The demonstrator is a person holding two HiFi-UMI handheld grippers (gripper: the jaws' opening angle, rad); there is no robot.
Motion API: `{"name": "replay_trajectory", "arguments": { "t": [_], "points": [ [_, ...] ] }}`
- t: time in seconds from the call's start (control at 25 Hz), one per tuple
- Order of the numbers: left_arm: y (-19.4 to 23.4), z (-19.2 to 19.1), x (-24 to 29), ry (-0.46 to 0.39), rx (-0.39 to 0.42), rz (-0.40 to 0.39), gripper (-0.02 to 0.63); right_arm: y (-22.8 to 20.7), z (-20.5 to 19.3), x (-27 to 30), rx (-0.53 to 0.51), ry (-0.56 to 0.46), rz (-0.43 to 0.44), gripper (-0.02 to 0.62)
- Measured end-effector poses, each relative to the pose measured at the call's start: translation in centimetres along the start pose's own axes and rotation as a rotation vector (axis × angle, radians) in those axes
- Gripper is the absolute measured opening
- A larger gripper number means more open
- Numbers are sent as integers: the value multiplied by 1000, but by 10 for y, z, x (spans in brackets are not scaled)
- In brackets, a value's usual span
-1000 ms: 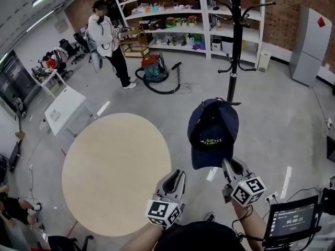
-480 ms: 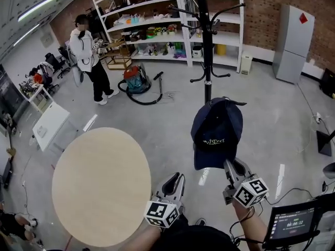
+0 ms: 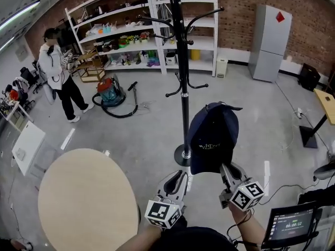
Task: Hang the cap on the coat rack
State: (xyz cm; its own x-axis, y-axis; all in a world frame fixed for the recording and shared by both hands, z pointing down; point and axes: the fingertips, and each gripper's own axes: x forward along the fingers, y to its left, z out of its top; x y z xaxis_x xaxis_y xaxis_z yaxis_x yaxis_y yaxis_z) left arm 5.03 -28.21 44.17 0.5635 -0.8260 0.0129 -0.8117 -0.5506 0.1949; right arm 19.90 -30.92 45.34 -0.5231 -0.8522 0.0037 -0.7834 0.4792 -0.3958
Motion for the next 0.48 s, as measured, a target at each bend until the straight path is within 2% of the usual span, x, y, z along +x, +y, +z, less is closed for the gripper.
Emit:
{"name": "replay_trajectory", "arguments": {
  "t": [0.12, 0.16, 0.32, 0.48],
  "points": [
    [11, 11, 32, -12, -2, -54, 50, -11, 14, 23, -26, -8, -29, 20],
    [15, 12, 42, -10, -5, -75, 88, -15, 17, 31, -31, -10, -40, 20],
    [31, 15, 81, 4, -32, -148, 123, -27, 24, 59, -34, -18, -69, 20],
    [48, 24, 116, 11, -40, -191, 123, -38, 35, 87, -46, -19, -84, 20]
  ]
}}
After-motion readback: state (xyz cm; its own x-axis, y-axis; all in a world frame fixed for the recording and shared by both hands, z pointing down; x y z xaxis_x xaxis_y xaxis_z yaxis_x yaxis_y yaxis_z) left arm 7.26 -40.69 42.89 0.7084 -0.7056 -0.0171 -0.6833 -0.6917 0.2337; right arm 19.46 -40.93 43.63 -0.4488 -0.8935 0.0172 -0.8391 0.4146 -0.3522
